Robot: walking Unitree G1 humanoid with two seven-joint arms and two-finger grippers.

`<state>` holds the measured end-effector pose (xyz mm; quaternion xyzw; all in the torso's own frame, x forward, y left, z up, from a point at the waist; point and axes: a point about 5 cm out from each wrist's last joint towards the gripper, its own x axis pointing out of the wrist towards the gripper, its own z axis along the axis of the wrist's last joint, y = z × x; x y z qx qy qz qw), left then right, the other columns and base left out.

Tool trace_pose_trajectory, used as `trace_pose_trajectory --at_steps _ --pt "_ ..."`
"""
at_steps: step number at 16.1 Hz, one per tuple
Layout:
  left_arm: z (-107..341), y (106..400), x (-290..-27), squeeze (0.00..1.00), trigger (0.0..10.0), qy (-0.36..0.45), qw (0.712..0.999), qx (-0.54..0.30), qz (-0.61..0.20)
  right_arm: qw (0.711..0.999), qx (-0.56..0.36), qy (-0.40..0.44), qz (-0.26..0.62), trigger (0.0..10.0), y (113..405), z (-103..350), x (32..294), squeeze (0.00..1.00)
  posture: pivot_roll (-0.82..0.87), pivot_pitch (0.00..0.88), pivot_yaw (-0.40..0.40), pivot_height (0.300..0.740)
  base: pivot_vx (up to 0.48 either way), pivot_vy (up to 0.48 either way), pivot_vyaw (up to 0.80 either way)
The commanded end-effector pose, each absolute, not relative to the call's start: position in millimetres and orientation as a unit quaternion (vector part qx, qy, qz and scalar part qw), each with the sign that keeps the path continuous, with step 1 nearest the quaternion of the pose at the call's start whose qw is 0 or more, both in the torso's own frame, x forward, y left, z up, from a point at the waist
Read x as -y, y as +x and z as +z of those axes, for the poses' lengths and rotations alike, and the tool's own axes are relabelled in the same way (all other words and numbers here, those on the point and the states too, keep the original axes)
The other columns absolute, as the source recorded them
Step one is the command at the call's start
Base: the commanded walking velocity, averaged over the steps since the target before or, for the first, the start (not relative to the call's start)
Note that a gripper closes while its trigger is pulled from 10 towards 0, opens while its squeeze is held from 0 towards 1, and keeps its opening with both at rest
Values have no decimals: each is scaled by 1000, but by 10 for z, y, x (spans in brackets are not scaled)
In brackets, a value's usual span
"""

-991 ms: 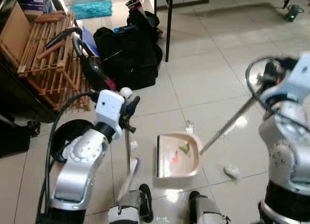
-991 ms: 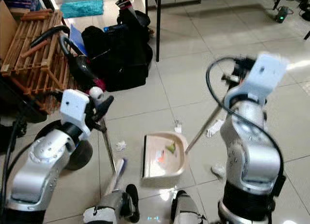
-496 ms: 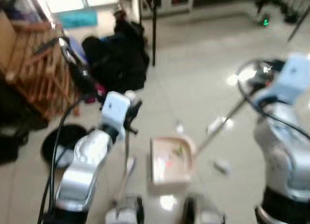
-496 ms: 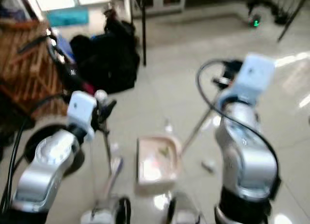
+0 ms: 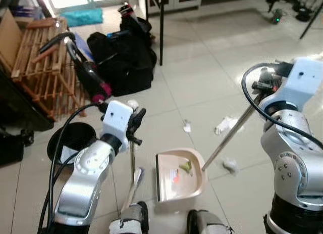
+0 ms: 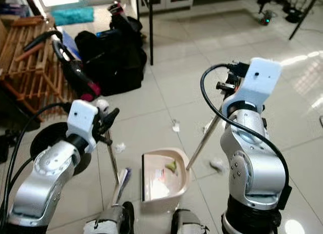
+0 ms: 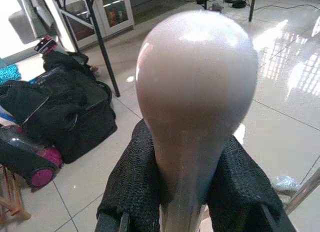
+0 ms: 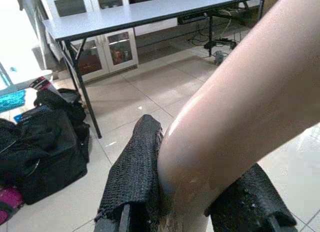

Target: Sweep floor

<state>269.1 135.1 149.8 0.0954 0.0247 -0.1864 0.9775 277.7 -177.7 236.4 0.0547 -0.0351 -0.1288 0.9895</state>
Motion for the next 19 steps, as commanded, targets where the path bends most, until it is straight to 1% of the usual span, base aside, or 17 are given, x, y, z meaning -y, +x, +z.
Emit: trace_pose_trajectory --at_steps 1,8,13,16,19 --pt "1560 2645 -1398 0 10000 103 979 -13 -177 988 53 58 -131 10000 2730 2434 1770 0 -36 193 9 740 0 379 0" --pt "1546 2558 -1439 0 10000 110 978 -19 -177 989 54 66 -120 10000 2740 2445 1725 0 -29 185 4 740 0 379 0" --pt "1523 2542 -1439 0 10000 116 976 -25 -183 989 62 66 -119 10000 2760 2491 1744 0 -26 191 13 740 0 379 0" --pt "1437 2449 -1506 0 10000 124 975 -42 -179 988 64 67 -125 10000 2758 2498 1787 0 -23 183 12 740 0 380 0" --pt "1423 2428 -1504 0 10000 124 975 -44 -179 988 69 64 -125 10000 2782 2526 1809 0 -22 178 10 740 0 382 0"
